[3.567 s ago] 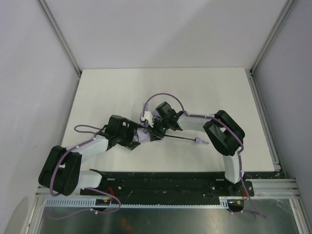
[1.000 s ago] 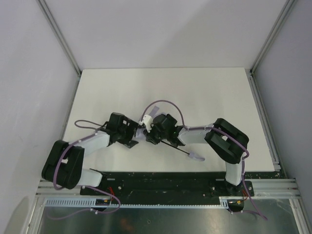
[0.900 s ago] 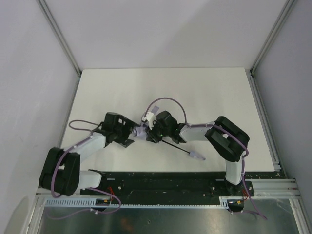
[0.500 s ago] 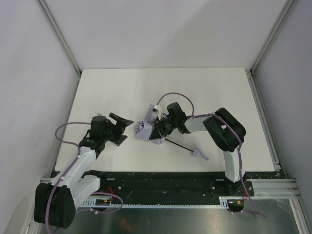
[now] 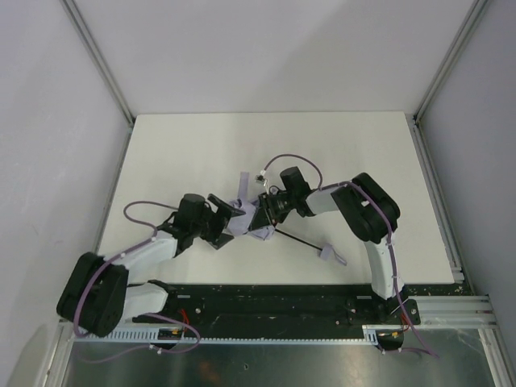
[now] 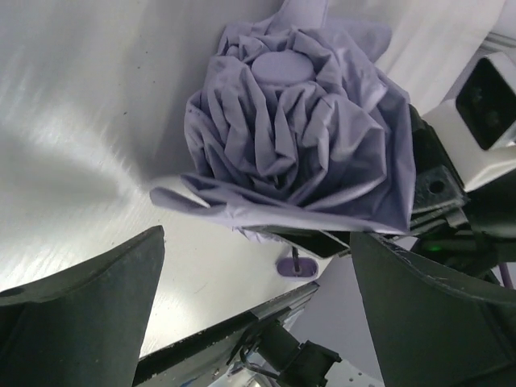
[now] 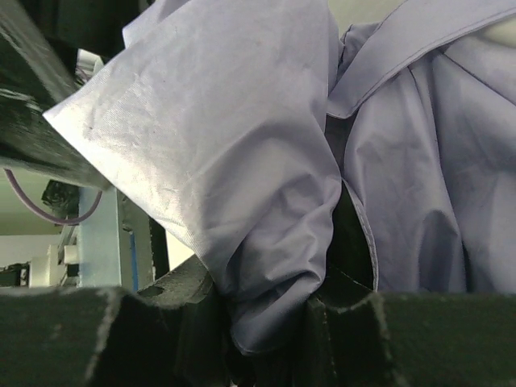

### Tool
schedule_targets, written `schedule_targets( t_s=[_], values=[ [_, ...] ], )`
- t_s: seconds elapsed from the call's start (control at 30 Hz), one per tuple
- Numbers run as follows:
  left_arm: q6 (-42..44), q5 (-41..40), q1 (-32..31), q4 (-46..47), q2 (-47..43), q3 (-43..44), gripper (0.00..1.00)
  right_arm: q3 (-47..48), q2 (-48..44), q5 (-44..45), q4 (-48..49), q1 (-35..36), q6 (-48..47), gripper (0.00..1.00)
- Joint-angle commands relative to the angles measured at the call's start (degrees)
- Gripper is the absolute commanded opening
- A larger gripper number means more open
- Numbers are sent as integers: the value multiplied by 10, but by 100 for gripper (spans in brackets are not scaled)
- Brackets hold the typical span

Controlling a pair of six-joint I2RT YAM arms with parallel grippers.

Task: Put away the umbrella

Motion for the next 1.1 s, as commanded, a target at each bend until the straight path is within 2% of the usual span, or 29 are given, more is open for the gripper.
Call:
schedule_targets(
  t_s=[0.0,0.13,0.33,0.5,0.63,0.8,0.9,0.97,1.07],
  values=[
    [-22,-10,-26,73,65,45,99,-27,48,12,-99,-7,23,0],
    [1,-24,-40,88,134,74,99,-20,48,-12,-96,-9,24,0],
    [22,-89,-40,98,203,57,98,-18,38,-80,-53,-7,36,0],
    [19,-85,-40,123,255,52,81,-18,21,-123,38,4,105,0],
    [22,-86,-40,148,272,47,74,-18,13,-142,123,9,181,0],
    [29,-91,-40,168,267,38,47,-19,3,-149,140,17,206,0],
    [30,-85,-40,173,259,36,19,-18,-8,-129,100,16,181,1],
    [32,-84,-40,174,251,33,9,-18,-21,-95,55,13,156,12],
    [32,-77,-41,175,240,28,2,-19,-58,-1,-50,7,90,46]
  ],
)
